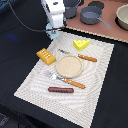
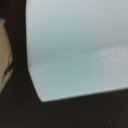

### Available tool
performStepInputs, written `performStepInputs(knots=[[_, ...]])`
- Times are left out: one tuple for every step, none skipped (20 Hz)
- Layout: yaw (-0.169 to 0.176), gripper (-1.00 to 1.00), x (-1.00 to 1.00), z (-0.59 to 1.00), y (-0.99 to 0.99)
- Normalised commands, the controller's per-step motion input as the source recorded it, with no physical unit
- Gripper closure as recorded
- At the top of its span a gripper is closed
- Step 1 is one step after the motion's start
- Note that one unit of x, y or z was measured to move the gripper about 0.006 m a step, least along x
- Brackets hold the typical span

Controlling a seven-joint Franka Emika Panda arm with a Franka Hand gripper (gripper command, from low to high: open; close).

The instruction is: Interact with the objects in diverse but meaningful ways.

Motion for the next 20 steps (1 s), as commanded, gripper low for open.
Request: performStepInputs(knots=[[0.0, 1.0, -0.12, -0.19, 0.0], [0.0, 1.0, -0.11, -0.19, 0.0], [0.0, 1.0, -0.09, -0.19, 0.0], [0.0, 1.0, -0.07, -0.19, 0.0], [0.0, 1.0, 0.0, -0.17, 0.0], [0.0, 1.0, 0.0, -0.1, 0.0], [0.0, 1.0, 0.0, 0.07, 0.0], [0.0, 1.0, -0.07, 0.69, 0.0], [-0.004, 1.0, -0.16, 1.0, 0.0], [-0.04, 1.0, -0.25, 1.0, 0.0], [-0.083, 1.0, -0.29, 1.0, -0.18], [-0.092, 1.0, -0.22, 1.0, -0.35], [-0.086, 1.0, 0.0, 1.0, -0.59], [-0.079, 1.0, 0.05, 1.0, -0.7], [-0.069, 1.0, 0.17, 1.0, -0.83], [-0.057, 1.0, 0.21, 1.0, -0.9], [-0.048, 1.0, 0.22, 1.0, -0.93], [-0.039, 1.0, 0.22, 0.92, -0.96], [-0.026, 1.0, 0.23, 0.77, -1.0], [0.0, 1.0, 0.21, 0.53, -1.0]])
